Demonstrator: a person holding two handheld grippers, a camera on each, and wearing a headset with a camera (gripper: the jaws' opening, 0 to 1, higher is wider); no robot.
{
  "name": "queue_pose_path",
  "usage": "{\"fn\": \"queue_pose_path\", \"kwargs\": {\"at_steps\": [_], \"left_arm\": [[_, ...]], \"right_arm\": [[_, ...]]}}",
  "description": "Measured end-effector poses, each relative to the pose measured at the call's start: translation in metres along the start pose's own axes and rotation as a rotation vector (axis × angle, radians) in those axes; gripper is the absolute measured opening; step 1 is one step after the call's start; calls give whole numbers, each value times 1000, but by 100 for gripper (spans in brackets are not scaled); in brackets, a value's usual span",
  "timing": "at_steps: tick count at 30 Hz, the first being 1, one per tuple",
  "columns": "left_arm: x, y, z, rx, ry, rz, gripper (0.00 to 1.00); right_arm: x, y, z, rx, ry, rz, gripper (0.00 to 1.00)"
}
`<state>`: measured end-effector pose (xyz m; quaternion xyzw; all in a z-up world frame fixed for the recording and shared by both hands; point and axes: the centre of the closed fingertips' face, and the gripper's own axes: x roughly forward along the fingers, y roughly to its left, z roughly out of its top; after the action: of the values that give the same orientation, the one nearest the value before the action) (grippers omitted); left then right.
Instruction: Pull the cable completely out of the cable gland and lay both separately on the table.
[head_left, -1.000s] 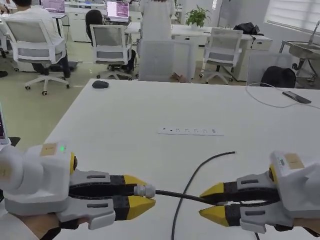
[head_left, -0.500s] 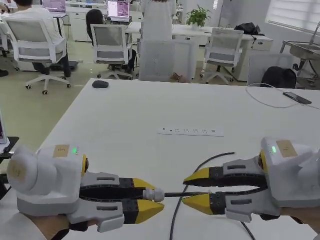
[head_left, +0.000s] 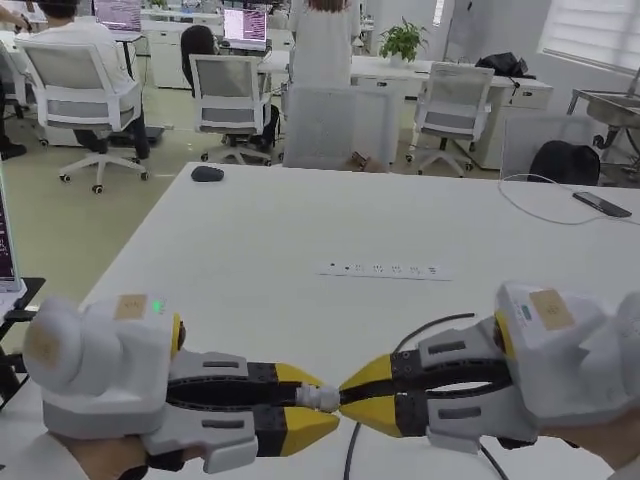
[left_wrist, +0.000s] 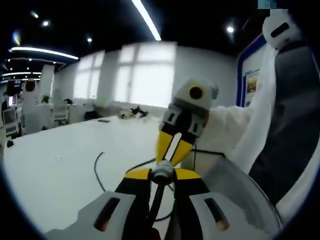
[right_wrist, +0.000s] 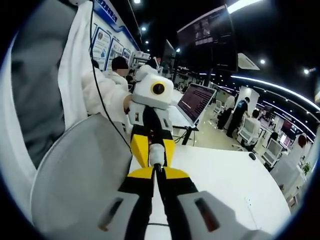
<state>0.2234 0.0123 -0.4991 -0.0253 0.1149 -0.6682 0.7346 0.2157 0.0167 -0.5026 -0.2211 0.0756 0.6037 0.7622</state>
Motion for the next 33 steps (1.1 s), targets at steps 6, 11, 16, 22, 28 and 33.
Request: {"fn": "queue_pose_path", "kwargs": {"at_steps": [6, 11, 16, 22, 28, 33], "left_arm": [[-1, -1, 5, -2, -36, -4, 17], [0, -1, 7, 7, -44, -4, 17], [-1, -2, 8, 22, -38, -4, 17], [-3, 1, 8, 20, -40, 7, 17], [-9, 5, 8, 14, -37, 23, 17], [-16, 9, 7, 3, -38, 39, 17]], "right_arm": [[-5, -3, 9, 42, -54, -15, 3], [-4, -3, 8, 40, -46, -20, 3], [-3, -2, 7, 34, -43, -22, 3], [-6, -5, 3, 44, -38, -36, 3], [-17, -9, -6, 66, -30, -63, 4], [-29, -12, -19, 90, -7, -97, 4]]}}
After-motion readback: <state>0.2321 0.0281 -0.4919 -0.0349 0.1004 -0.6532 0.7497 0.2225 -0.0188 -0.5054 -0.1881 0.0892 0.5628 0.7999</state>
